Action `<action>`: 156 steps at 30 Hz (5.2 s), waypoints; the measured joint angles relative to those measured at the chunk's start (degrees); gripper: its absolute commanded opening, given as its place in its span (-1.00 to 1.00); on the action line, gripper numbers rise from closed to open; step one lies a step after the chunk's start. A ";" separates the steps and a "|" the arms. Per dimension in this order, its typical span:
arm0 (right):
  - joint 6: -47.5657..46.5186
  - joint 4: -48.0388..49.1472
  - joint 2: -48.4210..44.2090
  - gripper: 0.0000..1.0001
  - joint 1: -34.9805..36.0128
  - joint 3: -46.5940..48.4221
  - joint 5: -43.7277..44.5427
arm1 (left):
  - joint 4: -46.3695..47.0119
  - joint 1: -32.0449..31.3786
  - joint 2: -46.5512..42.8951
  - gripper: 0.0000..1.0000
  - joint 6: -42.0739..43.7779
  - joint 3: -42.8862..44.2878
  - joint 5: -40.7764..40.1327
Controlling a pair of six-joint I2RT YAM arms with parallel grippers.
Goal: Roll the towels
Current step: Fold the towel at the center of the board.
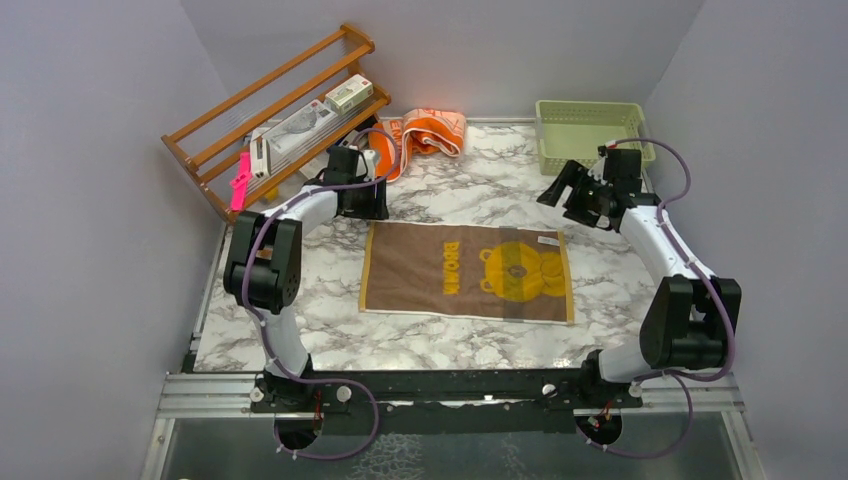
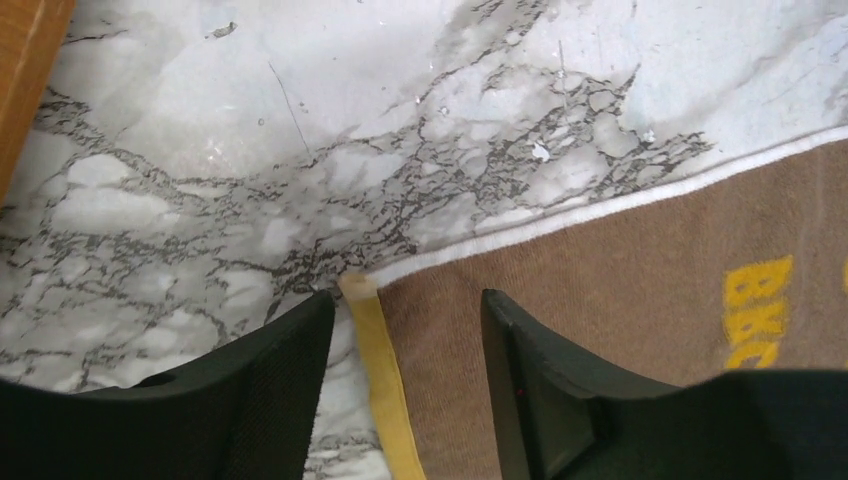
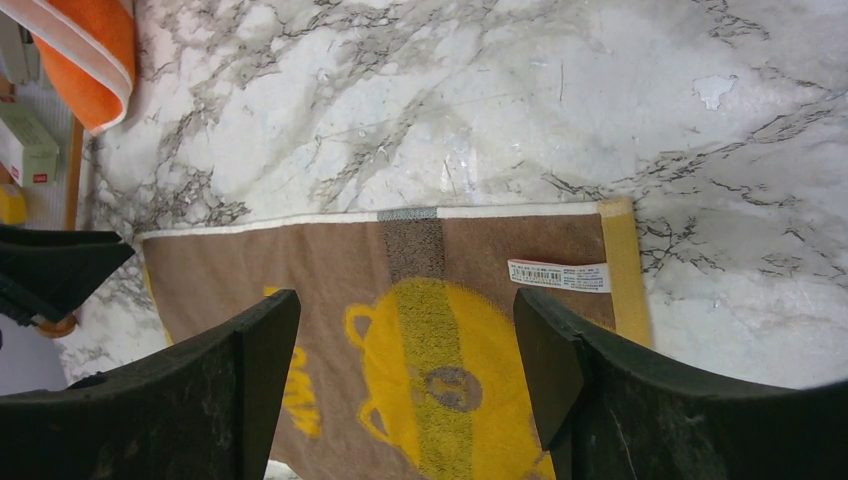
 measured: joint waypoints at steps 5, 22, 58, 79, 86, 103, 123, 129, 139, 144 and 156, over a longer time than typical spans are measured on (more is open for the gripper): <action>-0.04 0.02 -0.02 0.59 0.00 -0.07 -0.44 | -0.11 0.00 4.15 0.01 0.28 1.57 -0.24; -0.39 0.87 -0.07 0.59 0.00 -0.92 -2.27 | -0.35 0.02 4.79 -0.84 0.39 0.61 -4.87; -6.08 0.42 21.88 -0.24 5.35 8.72 11.85 | -11.06 5.49 4.98 -1.00 5.95 9.53 -4.04; -9.03 2.99 25.33 -0.84 7.96 9.14 16.90 | -13.55 5.49 5.01 -1.00 6.67 10.86 -3.19; -8.57 3.74 25.33 -0.98 7.96 8.81 16.74 | -14.03 5.49 5.01 -1.00 6.69 11.04 -3.15; -7.91 0.83 23.69 -0.98 8.00 24.26 21.18 | -11.67 5.49 8.46 -1.00 6.32 22.91 -2.51; -3.61 2.16 17.09 -0.98 6.91 11.52 30.08 | 17.35 4.96 -7.34 -1.00 -2.19 -11.34 -3.41; -1.16 2.49 14.05 -0.98 6.69 5.70 30.08 | 21.92 4.70 -15.45 -1.00 -5.42 -19.12 -3.89; -0.31 2.51 14.10 -0.99 5.03 3.61 29.40 | 24.48 2.23 -16.09 -1.00 -9.94 -27.28 -4.59; 0.02 2.10 14.14 -0.84 4.98 3.30 28.65 | 24.52 2.19 -16.17 -0.95 -11.13 -28.59 -5.38; 2.21 5.22 -1.18 0.48 4.26 -7.08 29.20 | 22.95 2.25 -29.09 0.80 -13.25 -29.94 -5.03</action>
